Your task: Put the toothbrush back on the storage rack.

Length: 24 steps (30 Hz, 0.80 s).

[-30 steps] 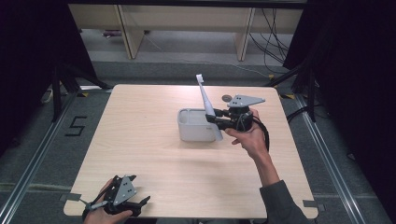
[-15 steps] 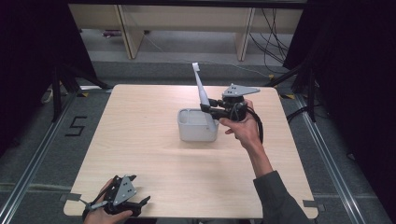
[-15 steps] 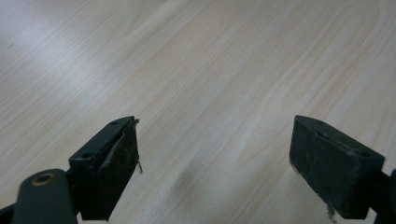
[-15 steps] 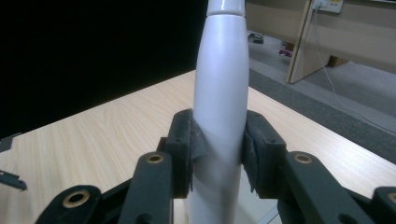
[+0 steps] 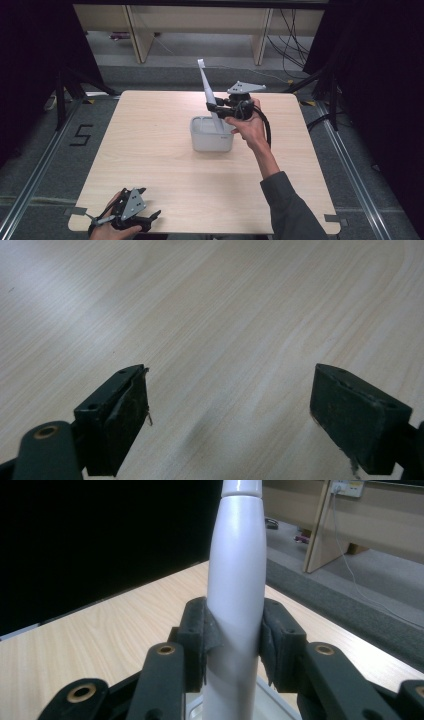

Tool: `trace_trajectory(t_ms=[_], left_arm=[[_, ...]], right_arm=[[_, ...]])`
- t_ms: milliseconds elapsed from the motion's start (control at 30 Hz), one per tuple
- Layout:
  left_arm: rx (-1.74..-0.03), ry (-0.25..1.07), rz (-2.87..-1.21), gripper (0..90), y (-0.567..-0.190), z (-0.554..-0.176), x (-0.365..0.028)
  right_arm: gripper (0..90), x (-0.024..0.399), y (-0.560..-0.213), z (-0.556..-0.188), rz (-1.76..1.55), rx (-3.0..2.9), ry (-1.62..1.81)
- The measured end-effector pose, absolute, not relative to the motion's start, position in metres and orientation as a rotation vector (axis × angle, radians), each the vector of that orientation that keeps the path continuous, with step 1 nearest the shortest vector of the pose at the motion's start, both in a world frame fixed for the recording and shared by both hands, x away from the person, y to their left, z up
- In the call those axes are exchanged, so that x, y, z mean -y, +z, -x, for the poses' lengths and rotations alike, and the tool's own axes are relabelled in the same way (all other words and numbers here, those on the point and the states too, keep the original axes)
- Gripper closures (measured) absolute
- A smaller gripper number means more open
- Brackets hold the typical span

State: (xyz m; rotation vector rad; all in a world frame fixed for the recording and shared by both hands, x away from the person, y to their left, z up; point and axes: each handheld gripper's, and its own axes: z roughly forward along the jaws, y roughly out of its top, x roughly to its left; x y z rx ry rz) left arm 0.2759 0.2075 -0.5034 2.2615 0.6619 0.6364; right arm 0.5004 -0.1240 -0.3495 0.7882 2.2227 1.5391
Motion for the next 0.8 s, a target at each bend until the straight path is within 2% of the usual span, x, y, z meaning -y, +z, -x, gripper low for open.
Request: trace_trajectory(t_ms=[467, 800], left_arm=[[-0.659, 0.628, -2.26, 15.2, -0.504, -0.275, -0.207], [-0.648, 0.638, -2.269, 15.2, -0.502, -0.275, -0.207]], right_arm=[[66.6, 0.112, -0.365, -0.519, -0.797, -2.219, 1.495], [66.6, 0.106, -0.372, -0.519, -0.781, -2.23, 1.472]])
